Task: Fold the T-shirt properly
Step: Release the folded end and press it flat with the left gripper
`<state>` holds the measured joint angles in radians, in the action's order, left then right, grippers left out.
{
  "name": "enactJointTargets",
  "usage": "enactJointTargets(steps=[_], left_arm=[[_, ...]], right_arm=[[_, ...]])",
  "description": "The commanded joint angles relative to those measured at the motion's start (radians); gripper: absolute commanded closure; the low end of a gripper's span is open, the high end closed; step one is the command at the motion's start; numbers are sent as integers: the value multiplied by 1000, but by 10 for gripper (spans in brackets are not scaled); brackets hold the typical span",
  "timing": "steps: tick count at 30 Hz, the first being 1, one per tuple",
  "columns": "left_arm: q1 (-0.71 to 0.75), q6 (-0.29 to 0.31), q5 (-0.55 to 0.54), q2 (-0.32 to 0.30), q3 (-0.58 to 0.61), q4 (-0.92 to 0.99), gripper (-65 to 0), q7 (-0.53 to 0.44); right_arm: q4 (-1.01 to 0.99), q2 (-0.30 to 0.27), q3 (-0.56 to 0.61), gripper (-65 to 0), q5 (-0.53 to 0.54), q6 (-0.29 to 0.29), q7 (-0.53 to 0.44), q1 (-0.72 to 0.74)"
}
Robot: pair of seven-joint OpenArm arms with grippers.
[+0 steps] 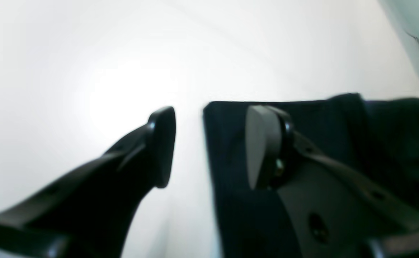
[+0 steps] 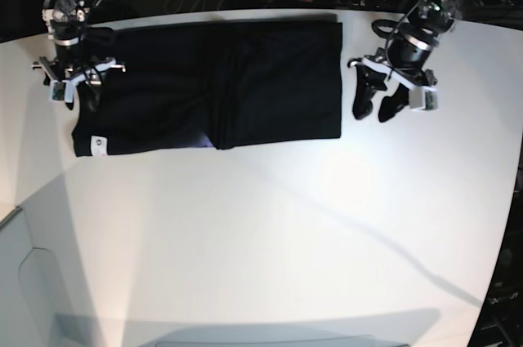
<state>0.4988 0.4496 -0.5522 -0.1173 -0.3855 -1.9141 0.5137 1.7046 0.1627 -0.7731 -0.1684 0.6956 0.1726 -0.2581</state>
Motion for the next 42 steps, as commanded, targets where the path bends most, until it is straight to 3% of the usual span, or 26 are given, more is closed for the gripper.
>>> enactJointTargets(steps=[1, 3, 9, 16, 24, 34, 37, 42], left_arm=[[4, 12, -21, 0, 36, -20, -310, -22], [4, 10, -6, -2, 112, -11, -295, -22], [-10, 7, 214, 5, 382, -9, -179, -22], [-48, 5, 450, 0, 649, 95, -173, -22], [-127, 4, 467, 6, 807, 179, -173, -28], [-133, 4, 465, -3, 808, 40, -174, -30], [-88, 4, 465, -28, 702, -25, -175, -26], [-10, 12, 462, -28, 417, -66, -175, -31]], right_arm=[[28, -6, 1, -317, 17, 3, -21, 4], [39, -6, -1, -317, 17, 3, -21, 6], [45, -6, -3, -317, 17, 3, -21, 6], [45, -6, -3, -318, 17, 3, -21, 7], [47, -6, -3, -319, 17, 3, -21, 4], [56, -6, -4, -319, 17, 3, -21, 6], [94, -6, -4, -321, 17, 3, -20, 6], [122, -6, -4, -322, 17, 3, -20, 7]])
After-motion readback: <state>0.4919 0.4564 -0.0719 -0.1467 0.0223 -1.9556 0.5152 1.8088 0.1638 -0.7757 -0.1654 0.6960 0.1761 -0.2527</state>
